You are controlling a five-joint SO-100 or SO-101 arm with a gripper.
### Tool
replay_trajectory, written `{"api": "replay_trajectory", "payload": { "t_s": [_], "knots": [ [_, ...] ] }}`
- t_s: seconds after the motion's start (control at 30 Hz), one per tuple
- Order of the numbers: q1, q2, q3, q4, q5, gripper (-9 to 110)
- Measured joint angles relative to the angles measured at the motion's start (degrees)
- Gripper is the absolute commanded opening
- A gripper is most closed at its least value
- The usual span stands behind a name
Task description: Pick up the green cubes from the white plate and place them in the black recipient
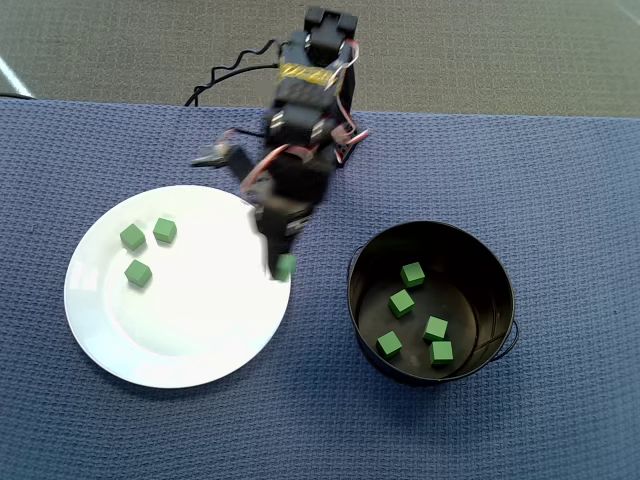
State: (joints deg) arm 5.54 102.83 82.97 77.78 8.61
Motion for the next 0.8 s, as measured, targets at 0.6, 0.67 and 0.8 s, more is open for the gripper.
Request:
{"api": "replay_trajectory", "payload": {
  "t_s": [0.6,0.67,0.8],
  "knots": [
    [-31.82,-9.49,4.48,-13.71,1.05,29],
    [-31.29,-9.4,3.34,-12.66,1.05,30],
    [-26.37,-8.88,0.18,-8.26,0.97,26]
  ]
}}
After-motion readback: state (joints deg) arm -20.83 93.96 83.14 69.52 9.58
